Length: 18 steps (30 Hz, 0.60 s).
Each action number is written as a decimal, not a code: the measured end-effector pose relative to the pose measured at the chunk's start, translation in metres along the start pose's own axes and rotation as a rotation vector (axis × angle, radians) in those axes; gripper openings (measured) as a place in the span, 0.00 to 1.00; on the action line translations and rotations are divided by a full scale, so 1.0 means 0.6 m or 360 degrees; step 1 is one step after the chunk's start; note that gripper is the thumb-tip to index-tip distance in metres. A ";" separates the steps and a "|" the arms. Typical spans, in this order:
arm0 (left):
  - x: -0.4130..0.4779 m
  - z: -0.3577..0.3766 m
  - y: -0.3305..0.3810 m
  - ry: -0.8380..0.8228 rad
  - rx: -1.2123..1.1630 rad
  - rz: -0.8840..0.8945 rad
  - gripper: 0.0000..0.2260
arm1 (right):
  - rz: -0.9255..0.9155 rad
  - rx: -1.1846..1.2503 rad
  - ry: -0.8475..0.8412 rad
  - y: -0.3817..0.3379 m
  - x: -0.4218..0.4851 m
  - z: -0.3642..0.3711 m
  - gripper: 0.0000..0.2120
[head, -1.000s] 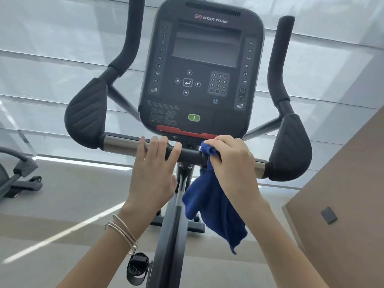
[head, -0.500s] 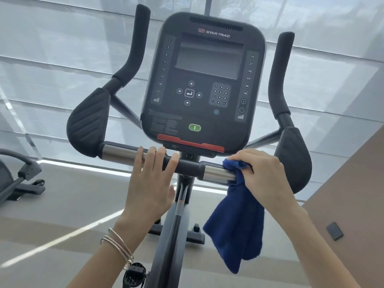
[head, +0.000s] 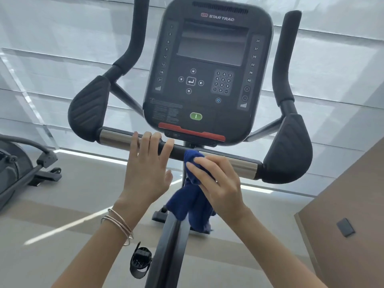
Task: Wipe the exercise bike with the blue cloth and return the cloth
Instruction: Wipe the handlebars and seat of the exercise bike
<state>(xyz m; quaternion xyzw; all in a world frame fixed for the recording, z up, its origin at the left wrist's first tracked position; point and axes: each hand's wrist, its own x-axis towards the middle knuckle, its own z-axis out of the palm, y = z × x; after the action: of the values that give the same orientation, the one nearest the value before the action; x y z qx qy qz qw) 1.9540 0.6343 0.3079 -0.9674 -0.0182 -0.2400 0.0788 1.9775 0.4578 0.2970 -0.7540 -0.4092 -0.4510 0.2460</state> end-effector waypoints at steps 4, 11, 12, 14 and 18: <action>0.000 -0.001 0.000 -0.0027 0.0038 0.0005 0.31 | -0.0005 -0.0135 -0.0014 0.033 -0.045 -0.042 0.10; 0.000 -0.006 0.004 -0.0072 0.0085 -0.0012 0.30 | 0.0074 -0.0015 -0.0056 0.013 -0.036 -0.016 0.09; -0.001 -0.006 0.004 -0.0075 0.0086 -0.0002 0.30 | 0.0086 0.0038 -0.0076 0.009 -0.032 -0.017 0.08; -0.001 -0.008 0.001 -0.0078 0.0082 0.0013 0.30 | 0.0107 0.0126 -0.0095 0.013 -0.026 -0.038 0.08; -0.001 -0.010 0.001 -0.0113 0.0070 0.0020 0.29 | -0.0029 0.0149 0.0021 0.058 0.010 -0.120 0.08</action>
<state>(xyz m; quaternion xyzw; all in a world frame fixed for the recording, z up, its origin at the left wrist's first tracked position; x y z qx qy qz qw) 1.9505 0.6328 0.3129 -0.9734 -0.0202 -0.2046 0.1010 1.9741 0.3880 0.3361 -0.7350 -0.4351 -0.4385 0.2796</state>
